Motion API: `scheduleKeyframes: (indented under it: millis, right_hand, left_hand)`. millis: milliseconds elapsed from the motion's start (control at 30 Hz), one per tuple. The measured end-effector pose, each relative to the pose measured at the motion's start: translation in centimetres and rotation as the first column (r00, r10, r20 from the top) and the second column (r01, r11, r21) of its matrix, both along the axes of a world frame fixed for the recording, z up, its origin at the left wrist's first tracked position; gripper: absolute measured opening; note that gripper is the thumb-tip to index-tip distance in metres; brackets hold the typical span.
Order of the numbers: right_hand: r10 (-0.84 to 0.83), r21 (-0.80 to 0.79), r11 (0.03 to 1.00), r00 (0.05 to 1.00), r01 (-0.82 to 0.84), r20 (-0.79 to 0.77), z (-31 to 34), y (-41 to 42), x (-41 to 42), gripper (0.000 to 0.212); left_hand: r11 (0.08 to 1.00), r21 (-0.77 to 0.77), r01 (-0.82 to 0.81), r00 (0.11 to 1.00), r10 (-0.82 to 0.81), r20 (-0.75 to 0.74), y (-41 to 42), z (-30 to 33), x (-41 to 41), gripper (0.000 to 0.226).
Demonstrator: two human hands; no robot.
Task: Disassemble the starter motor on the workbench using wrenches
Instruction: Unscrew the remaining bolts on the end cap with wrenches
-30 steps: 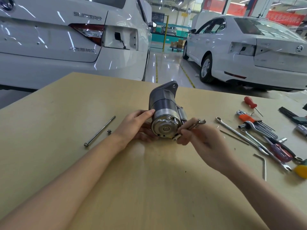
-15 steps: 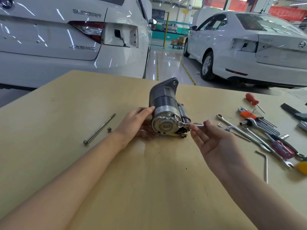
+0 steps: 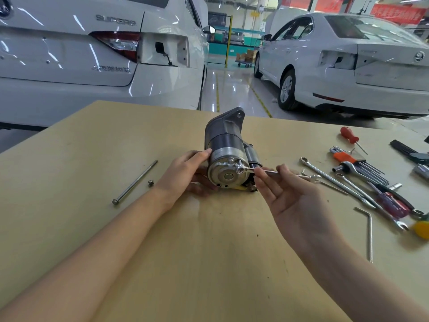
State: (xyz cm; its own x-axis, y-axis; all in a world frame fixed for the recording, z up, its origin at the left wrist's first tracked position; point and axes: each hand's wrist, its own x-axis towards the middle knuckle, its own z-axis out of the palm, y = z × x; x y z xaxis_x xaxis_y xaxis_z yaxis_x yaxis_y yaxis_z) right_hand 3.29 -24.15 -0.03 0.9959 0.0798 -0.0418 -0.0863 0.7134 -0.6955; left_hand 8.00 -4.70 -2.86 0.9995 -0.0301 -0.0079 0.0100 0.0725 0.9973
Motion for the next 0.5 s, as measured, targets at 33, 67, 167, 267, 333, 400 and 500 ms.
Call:
scheduleKeyframes:
  millis: [33, 67, 167, 267, 333, 400, 500]
  right_hand:
    - [-0.002, 0.003, 1.0, 1.0, 0.002, 0.001, 0.09, 0.01, -0.09, 0.022]
    - [-0.006, 0.005, 1.0, 1.0, 0.006, 0.002, 0.15, 0.03, -0.17, 0.023]
    - [-0.025, 0.017, 1.0, 1.0, 0.025, -0.01, 0.15, -0.02, -0.37, 0.025]
    - [-0.029, 0.028, 0.999, 0.999, 0.03, -0.029, 0.06, -0.07, -0.56, 0.02]
    - [-0.031, 0.031, 0.999, 0.999, 0.032, -0.028, 0.09, -0.04, -0.65, 0.023]
    - [-0.043, 0.028, 0.999, 0.999, 0.043, -0.008, 0.08, -0.03, -0.71, 0.025]
    - [-0.077, -0.054, 0.995, 0.992, 0.082, 0.096, 0.0, -0.17, -0.69, 0.009]
  left_hand:
    - [1.0, 0.001, -0.001, 1.0, 0.001, 0.0, -0.01, 0.02, -0.03, 0.038]
    - [1.0, 0.002, -0.003, 1.0, 0.003, 0.0, -0.04, 0.05, -0.04, 0.038]
    - [1.0, 0.004, -0.006, 1.0, 0.006, -0.006, -0.1, 0.12, -0.08, 0.038]
    - [1.0, 0.004, -0.008, 1.0, 0.008, -0.004, -0.14, 0.23, -0.19, 0.038]
    - [1.0, 0.005, -0.009, 1.0, 0.009, -0.009, -0.14, 0.28, -0.25, 0.038]
    - [1.0, 0.013, -0.026, 1.0, 0.026, -0.016, -0.25, 0.25, -0.3, 0.037]
    - [0.99, 0.05, -0.132, 0.99, 0.129, 0.06, -0.7, 0.17, -0.41, 0.039]
